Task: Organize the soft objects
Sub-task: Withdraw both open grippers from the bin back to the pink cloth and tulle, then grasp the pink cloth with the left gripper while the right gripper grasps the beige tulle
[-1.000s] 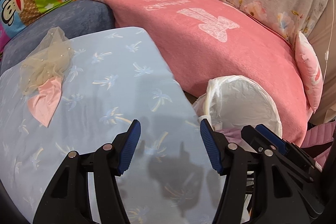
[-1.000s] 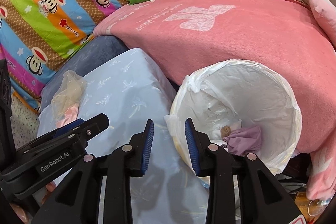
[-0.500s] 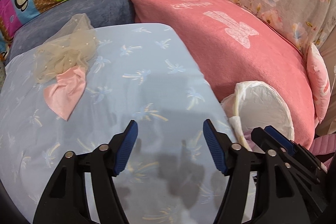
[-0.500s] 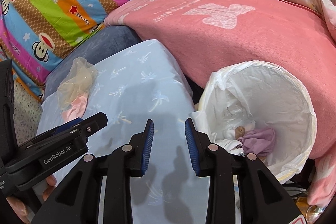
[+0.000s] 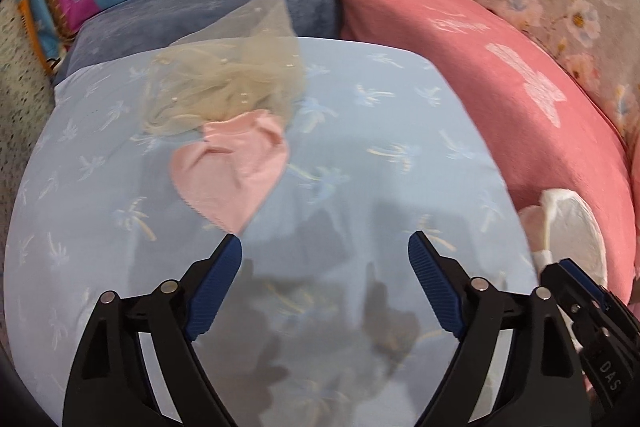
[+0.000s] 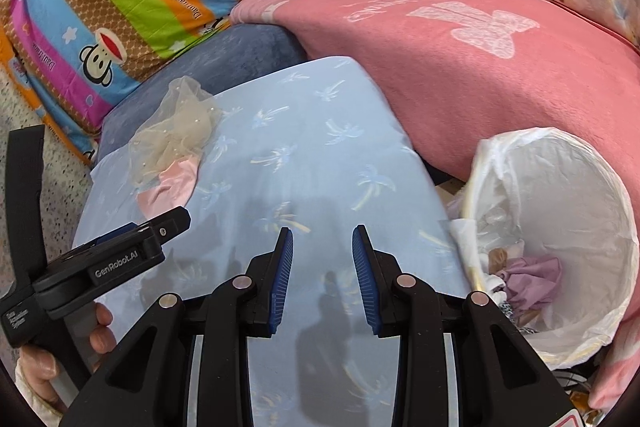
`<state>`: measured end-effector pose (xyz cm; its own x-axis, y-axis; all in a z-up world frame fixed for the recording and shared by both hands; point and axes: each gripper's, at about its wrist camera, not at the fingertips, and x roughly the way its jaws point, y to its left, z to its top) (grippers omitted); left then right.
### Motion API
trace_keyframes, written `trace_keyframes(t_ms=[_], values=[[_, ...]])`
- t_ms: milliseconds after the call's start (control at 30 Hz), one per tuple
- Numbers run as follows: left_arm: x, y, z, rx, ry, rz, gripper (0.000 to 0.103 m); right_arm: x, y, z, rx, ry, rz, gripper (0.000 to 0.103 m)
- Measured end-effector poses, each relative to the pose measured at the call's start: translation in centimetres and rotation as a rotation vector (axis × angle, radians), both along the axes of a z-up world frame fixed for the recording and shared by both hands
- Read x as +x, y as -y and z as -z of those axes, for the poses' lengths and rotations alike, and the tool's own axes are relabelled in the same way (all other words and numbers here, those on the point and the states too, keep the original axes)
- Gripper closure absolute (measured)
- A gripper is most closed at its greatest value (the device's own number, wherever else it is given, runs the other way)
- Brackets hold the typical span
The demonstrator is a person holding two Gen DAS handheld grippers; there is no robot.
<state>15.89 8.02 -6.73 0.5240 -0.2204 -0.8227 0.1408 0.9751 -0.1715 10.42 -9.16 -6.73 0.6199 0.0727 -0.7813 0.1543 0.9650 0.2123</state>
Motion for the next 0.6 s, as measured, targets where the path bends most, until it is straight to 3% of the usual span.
trace_keyframes(t_ms=[333, 600], values=[[4.0, -3.9, 2.6, 0.027, -0.055, -0.08, 0.019, 4.0, -3.4, 1.5, 0.012, -0.034, -0.06, 0.072], [6.4, -3.8, 4.1, 0.009, -0.082, -0.061, 0.02, 7.0, -5.4, 2.6, 0.013, -0.053, -0.092, 0.072]])
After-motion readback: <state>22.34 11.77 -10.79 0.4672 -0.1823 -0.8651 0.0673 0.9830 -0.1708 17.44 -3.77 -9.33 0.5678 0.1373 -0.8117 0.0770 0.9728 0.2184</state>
